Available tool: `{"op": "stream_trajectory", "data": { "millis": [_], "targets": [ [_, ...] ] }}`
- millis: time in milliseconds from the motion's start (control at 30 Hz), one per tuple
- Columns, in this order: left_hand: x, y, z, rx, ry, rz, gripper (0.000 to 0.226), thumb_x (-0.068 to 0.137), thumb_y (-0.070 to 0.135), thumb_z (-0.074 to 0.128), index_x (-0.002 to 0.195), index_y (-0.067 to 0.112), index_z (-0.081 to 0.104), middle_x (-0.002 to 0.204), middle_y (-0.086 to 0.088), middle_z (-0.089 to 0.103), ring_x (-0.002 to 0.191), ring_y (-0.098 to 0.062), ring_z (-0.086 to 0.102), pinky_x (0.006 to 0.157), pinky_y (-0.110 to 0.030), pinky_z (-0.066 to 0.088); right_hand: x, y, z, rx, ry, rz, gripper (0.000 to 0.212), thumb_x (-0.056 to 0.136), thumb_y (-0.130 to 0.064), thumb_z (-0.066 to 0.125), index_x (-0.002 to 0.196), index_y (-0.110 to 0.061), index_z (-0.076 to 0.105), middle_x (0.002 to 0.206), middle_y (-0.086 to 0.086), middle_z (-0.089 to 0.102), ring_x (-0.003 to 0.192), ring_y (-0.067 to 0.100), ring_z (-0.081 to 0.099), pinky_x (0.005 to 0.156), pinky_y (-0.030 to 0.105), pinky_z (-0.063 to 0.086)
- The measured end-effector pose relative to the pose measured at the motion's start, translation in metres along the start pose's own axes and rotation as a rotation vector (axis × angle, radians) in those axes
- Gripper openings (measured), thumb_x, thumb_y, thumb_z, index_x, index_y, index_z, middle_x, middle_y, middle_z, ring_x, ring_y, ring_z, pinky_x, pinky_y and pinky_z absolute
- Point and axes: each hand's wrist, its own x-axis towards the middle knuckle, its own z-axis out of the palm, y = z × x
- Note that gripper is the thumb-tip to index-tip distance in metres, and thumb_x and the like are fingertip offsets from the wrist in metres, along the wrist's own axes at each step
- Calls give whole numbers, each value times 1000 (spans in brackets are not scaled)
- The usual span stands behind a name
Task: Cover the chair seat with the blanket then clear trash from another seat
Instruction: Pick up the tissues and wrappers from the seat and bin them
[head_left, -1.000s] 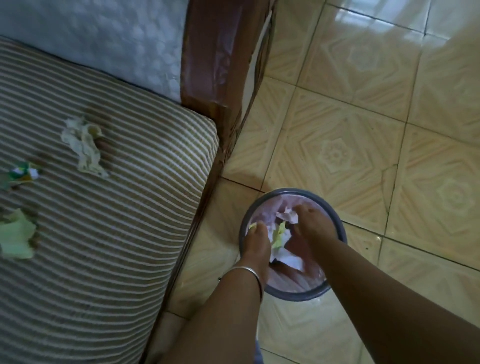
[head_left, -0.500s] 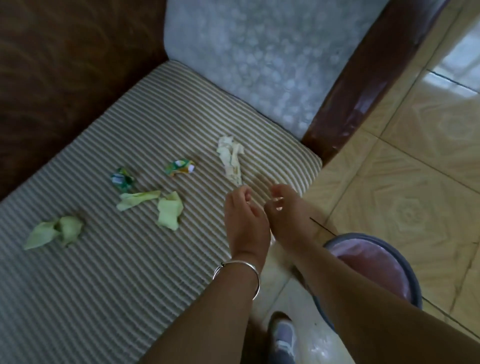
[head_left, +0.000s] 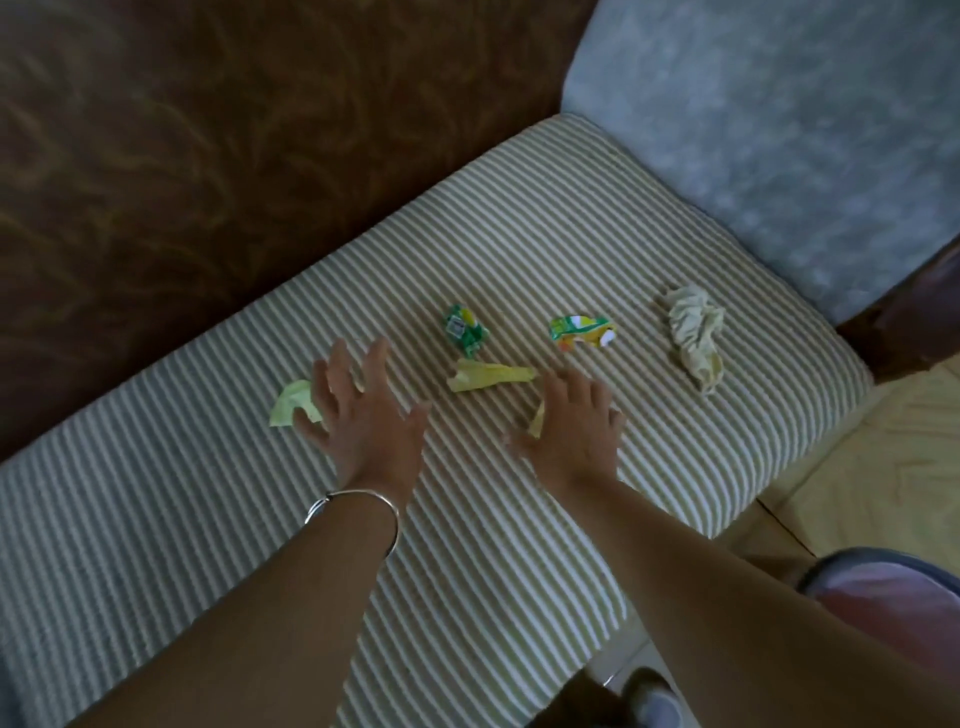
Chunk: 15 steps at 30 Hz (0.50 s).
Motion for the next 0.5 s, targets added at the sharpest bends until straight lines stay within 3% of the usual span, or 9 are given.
{"op": "stream_trajectory", "data": {
  "millis": [100, 200, 300, 367, 500],
  "targets": [
    [18, -29, 0, 52, -59, -38, 82, 82, 41, 63, 145, 40, 10, 158, -1, -7, 145, -30, -11, 111, -66, 4, 3, -1, 13, -28, 119, -44, 38, 82, -8, 57, 119, -5, 58, 124, 18, 52, 115, 39, 45, 97, 45, 42],
    [27, -41, 0, 19, -109, -67, 85, 80, 45, 64, 145, 41, 9, 158, -2, -11, 144, -33, -15, 110, -68, 4, 1, -4, 11, 37, 130, -117, 29, 75, 7, 55, 102, 5, 62, 106, 23, 56, 96, 42, 55, 80, 41, 50],
    [35, -43, 1, -36, -161, -123, 83, 78, 49, 64, 143, 42, 13, 158, -3, -13, 144, -35, -14, 110, -66, 11, 4, -20, 1, 18, 71, -97, 24, 90, -3, 46, 113, -3, 54, 118, 12, 48, 94, 35, 57, 63, 32, 35],
    [40, -42, 2, -59, -180, -150, 80, 77, 50, 64, 142, 42, 18, 158, -2, -10, 145, -35, -10, 110, -65, 15, 12, -33, 0, 19, 78, -112, 28, 94, -9, 44, 121, -10, 49, 123, 7, 44, 93, 33, 58, 60, 31, 34],
    [44, -39, 6, -36, -107, -146, 57, 77, 46, 66, 126, 29, 44, 145, -8, 23, 137, -32, 18, 107, -56, 25, 27, -51, 6, 29, 20, -120, 44, 93, -24, 51, 135, -20, 37, 130, 5, 41, 103, 31, 59, 67, 33, 41]
  ]
}}
